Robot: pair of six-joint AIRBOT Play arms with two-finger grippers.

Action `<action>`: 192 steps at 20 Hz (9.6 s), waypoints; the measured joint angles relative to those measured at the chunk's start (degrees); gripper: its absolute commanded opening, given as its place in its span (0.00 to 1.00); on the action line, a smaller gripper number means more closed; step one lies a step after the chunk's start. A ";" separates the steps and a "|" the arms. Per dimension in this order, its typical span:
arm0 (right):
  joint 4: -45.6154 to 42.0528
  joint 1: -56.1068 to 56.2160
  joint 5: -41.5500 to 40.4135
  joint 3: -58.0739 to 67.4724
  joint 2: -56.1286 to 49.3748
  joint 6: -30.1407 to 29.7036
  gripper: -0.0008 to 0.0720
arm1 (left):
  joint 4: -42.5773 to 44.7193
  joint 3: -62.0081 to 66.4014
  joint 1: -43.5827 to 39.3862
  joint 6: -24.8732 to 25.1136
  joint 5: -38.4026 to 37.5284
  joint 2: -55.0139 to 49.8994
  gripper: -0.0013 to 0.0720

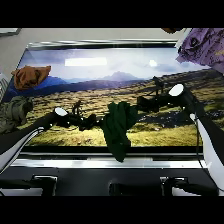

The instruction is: Fold the clothes and pants, and hang the long-sleeved shirts on hangers.

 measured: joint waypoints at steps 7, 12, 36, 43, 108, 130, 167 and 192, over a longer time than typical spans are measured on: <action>-16.13 0.00 -0.61 18.40 9.77 2.51 0.05 | 25.00 23.78 8.37 -8.98 -8.83 12.04 0.03; -25.49 0.02 0.52 34.80 18.64 3.39 0.05 | 47.21 47.01 11.56 -16.09 -17.81 21.75 0.03; -24.85 0.17 13.38 34.91 -9.51 5.51 0.05 | 54.69 40.09 12.20 -21.20 -19.39 -1.97 0.04; -24.72 0.15 8.66 34.71 -19.96 7.32 0.05 | 42.58 39.76 15.23 -21.16 -17.44 -12.76 0.87; -29.24 0.17 26.77 34.58 0.85 10.71 0.05 | 41.20 39.08 27.65 -22.58 -31.32 16.17 0.04; -6.91 -23.74 18.10 23.34 -18.36 -5.31 0.68 | 38.05 17.40 37.24 -14.51 -23.02 11.91 0.85; -4.02 -20.70 16.61 7.54 -7.93 -7.74 0.05 | 15.72 -18.84 33.70 6.27 -11.67 14.88 0.04; -30.60 -11.56 17.59 49.68 37.94 2.60 0.05 | 46.18 61.51 32.59 -13.77 -28.46 42.66 0.04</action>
